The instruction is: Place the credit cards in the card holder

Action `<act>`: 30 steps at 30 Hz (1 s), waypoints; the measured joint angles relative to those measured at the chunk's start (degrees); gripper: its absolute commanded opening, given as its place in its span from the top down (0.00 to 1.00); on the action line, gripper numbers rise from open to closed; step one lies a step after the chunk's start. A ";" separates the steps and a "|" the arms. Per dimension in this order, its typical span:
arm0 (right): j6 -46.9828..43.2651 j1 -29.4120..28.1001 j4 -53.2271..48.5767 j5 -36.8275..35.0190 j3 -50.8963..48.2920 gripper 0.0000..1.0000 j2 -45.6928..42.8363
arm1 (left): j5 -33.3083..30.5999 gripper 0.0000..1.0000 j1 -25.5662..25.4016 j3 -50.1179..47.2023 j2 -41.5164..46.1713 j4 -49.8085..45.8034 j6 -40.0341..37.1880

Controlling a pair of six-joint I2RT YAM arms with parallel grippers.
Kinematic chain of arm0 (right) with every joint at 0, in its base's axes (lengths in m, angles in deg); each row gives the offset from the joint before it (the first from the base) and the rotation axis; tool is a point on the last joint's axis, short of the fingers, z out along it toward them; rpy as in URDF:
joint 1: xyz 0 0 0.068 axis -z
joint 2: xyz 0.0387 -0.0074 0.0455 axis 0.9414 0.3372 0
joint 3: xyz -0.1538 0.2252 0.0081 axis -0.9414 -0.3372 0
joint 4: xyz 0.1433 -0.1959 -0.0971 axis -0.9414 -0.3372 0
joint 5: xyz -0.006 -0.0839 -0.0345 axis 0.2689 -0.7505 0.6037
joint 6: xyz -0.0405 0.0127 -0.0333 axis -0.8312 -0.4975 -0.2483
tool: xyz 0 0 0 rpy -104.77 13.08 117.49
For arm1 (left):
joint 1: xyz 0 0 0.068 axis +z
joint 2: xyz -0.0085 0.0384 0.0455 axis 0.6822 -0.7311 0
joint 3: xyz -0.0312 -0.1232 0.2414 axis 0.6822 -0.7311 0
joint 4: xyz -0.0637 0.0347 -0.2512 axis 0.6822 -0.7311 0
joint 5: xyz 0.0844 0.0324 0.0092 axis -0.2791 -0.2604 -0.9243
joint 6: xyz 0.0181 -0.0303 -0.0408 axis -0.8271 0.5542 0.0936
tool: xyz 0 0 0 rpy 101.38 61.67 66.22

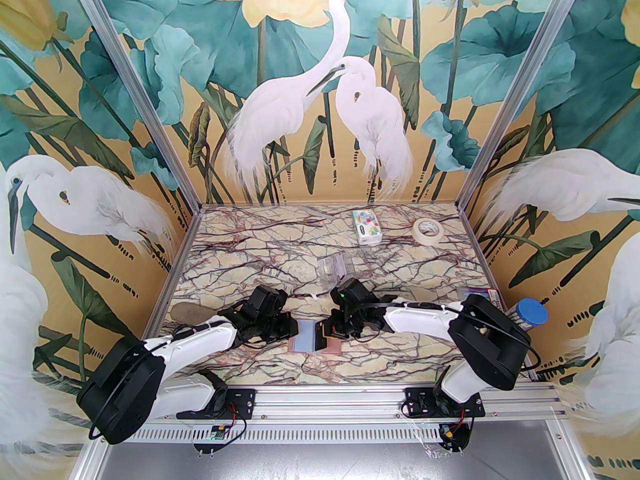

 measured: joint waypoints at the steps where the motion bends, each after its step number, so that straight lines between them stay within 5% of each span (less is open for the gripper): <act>1: 0.00 0.00 0.00 0.02 0.00 1.00 -0.15 | -0.13 0.91 0.00 -0.09 -0.31 0.00 0.00; 30: 0.09 0.00 2.32 0.02 -0.31 1.00 0.20 | -0.17 0.93 -0.02 -0.35 -1.09 0.66 -0.02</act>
